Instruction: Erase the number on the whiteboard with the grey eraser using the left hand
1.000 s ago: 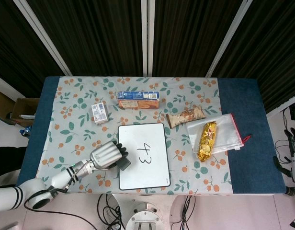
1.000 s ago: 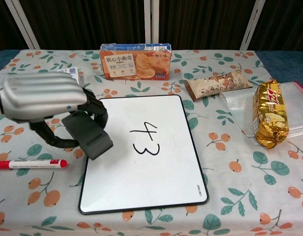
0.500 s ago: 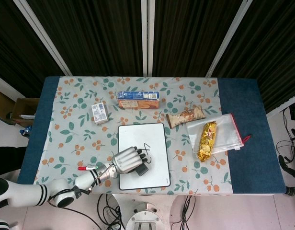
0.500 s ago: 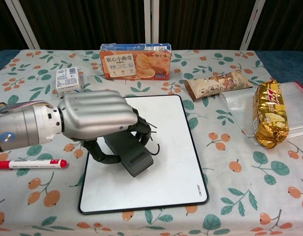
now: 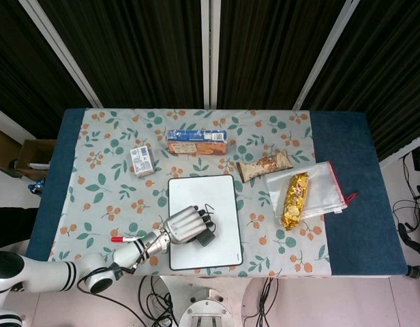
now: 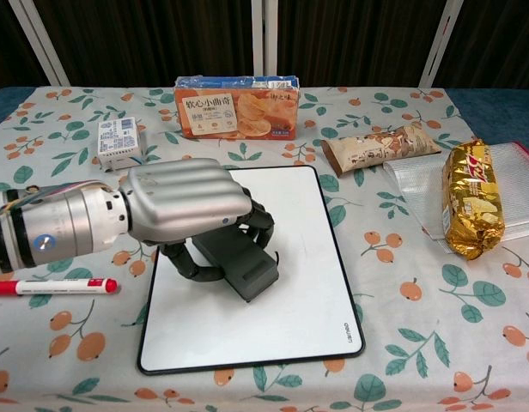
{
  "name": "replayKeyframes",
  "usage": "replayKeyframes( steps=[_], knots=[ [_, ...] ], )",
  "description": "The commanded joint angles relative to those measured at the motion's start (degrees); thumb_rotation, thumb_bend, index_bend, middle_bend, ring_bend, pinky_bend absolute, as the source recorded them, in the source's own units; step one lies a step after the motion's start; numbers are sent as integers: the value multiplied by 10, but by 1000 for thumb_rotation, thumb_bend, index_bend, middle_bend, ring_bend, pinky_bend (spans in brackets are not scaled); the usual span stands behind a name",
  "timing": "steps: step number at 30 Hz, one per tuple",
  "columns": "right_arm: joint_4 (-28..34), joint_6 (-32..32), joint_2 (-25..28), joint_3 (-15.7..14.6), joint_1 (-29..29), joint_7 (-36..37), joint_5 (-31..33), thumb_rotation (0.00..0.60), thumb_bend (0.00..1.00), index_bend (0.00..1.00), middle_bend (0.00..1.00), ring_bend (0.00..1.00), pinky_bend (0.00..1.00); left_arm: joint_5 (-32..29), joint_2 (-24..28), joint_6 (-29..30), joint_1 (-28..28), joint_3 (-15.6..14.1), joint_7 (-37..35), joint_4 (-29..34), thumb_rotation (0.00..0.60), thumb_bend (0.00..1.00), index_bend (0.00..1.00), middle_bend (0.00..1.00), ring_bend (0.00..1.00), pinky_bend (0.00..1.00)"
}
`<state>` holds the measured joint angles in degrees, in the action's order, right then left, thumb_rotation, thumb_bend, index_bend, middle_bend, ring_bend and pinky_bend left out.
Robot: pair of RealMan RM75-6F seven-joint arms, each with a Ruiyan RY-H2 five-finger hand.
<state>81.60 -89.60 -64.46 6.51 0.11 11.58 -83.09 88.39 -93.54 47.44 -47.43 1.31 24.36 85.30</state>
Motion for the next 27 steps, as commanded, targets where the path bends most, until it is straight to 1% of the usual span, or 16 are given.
replayKeyframes(
  steps=[1, 9, 14, 20, 27],
  knots=[
    [0, -4, 2, 0, -2, 3, -2, 600, 254, 0, 0, 0, 0, -5, -10, 3, -3, 5, -5, -11, 600, 380, 608, 567, 460, 520],
    [3, -10, 5, 0, -6, 0, -4, 600, 253, 0, 0, 0, 0, -19, -37, -7, -14, 11, -7, -45, 600, 381, 612, 569, 461, 520],
    [8, -13, 8, 2, -7, 0, -5, 600, 249, 0, 0, 0, 0, -28, -50, -9, -23, 23, -5, -62, 600, 383, 612, 569, 461, 518],
    [12, -15, 11, 1, -9, -1, -6, 600, 205, 0, 0, 0, 0, -45, -60, -16, -36, 36, 0, -80, 600, 402, 612, 571, 461, 514],
    [14, -19, 14, 3, -13, 0, -3, 600, 201, 0, 0, 0, 0, -69, -70, -27, -48, 52, -5, -119, 600, 406, 612, 573, 461, 509]
  ],
)
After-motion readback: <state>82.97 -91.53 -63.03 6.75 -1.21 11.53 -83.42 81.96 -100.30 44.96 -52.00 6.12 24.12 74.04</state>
